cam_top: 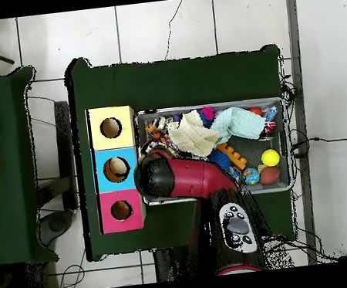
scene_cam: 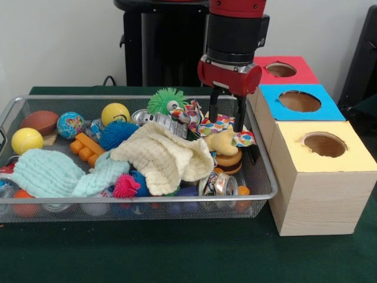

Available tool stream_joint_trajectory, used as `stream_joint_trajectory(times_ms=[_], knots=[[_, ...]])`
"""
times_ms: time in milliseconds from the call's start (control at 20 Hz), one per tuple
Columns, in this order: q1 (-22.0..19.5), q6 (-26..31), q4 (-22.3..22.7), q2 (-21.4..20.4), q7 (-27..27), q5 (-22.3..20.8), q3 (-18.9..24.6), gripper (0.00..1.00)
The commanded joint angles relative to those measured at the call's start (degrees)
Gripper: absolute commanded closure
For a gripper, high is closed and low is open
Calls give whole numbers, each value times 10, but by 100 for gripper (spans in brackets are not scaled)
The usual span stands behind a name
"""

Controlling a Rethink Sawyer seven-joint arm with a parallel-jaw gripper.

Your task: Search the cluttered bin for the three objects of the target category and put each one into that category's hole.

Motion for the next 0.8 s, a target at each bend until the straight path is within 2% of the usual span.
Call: stream_joint_trajectory(times_ms=[50, 800], knots=[[-17, 55, -35, 0, 37, 6, 6, 0], [-4, -29, -45, 68, 67, 14, 14, 0]])
